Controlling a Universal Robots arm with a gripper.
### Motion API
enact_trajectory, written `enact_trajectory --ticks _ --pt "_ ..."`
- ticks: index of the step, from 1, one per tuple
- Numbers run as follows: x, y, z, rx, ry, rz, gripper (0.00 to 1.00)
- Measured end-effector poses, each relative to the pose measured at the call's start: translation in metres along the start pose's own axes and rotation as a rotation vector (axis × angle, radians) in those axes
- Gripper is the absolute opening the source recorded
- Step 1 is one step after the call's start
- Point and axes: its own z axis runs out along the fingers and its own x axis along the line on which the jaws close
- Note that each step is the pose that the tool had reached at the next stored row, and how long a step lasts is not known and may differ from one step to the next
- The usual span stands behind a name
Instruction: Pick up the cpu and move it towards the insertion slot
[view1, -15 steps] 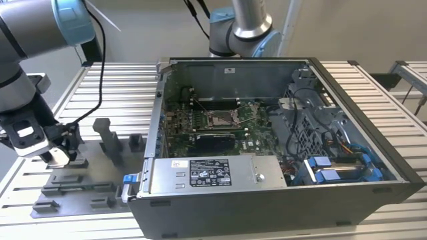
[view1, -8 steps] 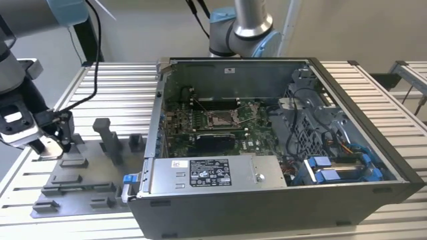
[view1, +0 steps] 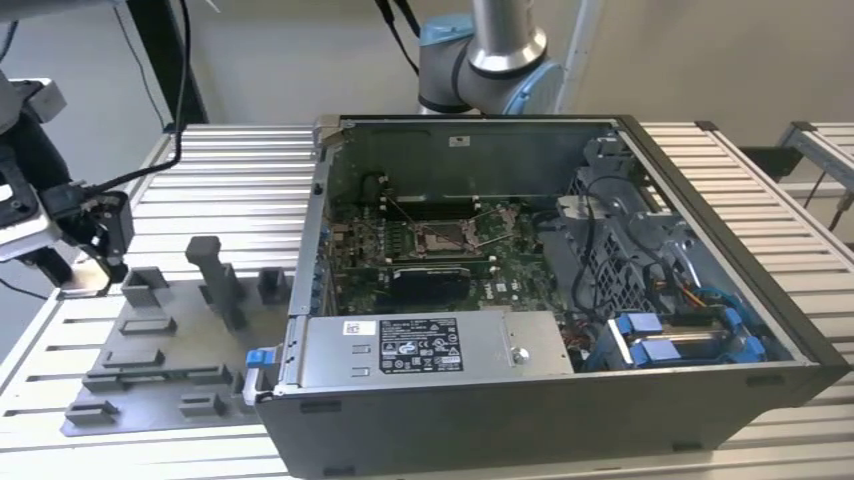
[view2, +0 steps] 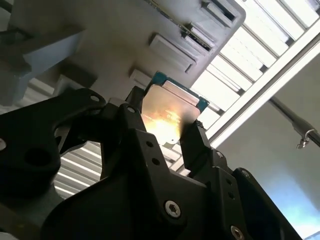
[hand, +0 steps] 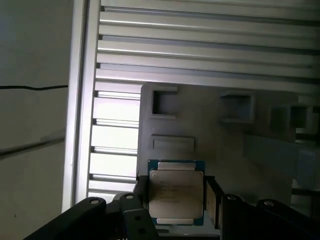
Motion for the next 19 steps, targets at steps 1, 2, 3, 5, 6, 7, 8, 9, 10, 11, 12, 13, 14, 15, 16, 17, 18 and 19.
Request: enact_trajectory --ticks 1,2,3,5,6,7,8,9,10,11,12,13,14,15,16,17,18,19 --pt "-0.0001 0.0002 -0.0045 -0.0001 0.0000 0.000 0.00" --pt "-0.0001 0.0004 -0.0091 -0.0001 0.0002 0.000 0.00" --pt "-0.0001 0.0006 -0.0137 -0.0001 0.0002 0.000 0.00" --pt "-0.0001 0.0010 -0.0231 -0.0001 0.0003 0.000 0.00" --pt "-0.0001 0.0012 -0.0272 -0.0002 0.0002 0.000 0.00" --pt "-0.0002 0.0014 -0.0317 -0.0006 0.0002 0.000 0.00" --pt "-0.0002 0.0015 -0.0357 -0.0008 0.0003 0.000 0.00" --pt "-0.0002 0.0017 -0.0396 -0.0010 0.0004 0.000 0.00" --pt "-0.0002 0.0019 -0.0431 -0.0012 0.0005 0.000 0.00" --pt "-0.0002 0.0020 -0.0461 -0.0013 0.0007 0.000 0.00" --pt "-0.0002 0.0021 -0.0490 -0.0015 0.0008 0.000 0.00" --pt "-0.0003 0.0023 -0.0523 -0.0016 0.0011 0.000 0.00" --pt "-0.0003 0.0024 -0.0563 -0.0017 0.0019 0.000 0.00" --pt "-0.0003 0.0026 -0.0608 -0.0015 0.0026 0.000 0.00" --pt "-0.0004 0.0028 -0.0655 -0.0016 0.0025 0.000 0.00" --pt "-0.0004 0.0030 -0.0699 -0.0017 0.0025 0.000 0.00" --pt "-0.0004 0.0032 -0.0745 -0.0016 0.0026 0.000 0.00" --pt "-0.0004 0.0034 -0.0792 -0.0017 0.0026 0.000 0.00"
